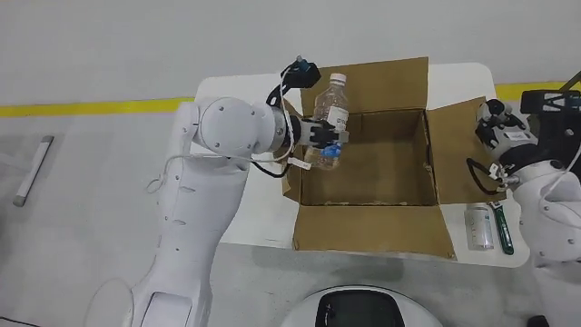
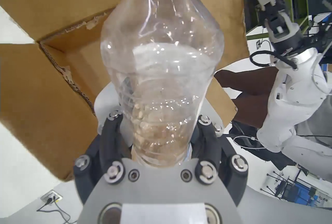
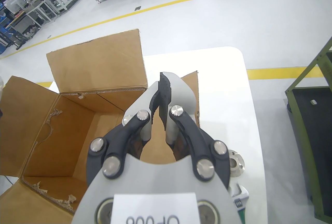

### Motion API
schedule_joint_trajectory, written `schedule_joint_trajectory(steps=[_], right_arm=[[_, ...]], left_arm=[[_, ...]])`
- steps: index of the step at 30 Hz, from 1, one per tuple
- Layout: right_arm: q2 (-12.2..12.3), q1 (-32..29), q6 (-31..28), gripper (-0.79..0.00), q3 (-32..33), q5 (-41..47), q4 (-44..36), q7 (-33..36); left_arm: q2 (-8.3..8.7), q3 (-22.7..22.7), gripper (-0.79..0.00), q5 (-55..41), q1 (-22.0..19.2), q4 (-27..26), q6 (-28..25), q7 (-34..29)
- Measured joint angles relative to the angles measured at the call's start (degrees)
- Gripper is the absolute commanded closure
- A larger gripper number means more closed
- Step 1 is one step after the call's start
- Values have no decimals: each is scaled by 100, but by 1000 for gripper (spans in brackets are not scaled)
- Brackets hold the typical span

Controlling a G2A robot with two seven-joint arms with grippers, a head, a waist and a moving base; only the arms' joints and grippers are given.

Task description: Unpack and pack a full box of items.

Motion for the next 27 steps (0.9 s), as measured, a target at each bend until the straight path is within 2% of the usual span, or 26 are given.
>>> schedule_joint_trajectory(steps=[7, 22, 27], right_arm=[[13, -3, 44, 0, 16, -24, -11, 9], [46, 103, -66, 0, -61, -48, 39, 70], [54, 95, -76, 0, -68, -45, 48, 41]], left_arm=[[23, 259, 0, 216, 90, 392, 330, 55], [36, 253, 0, 69, 166, 337, 398, 150], [-9, 598, 0, -93, 107, 340, 548, 64]])
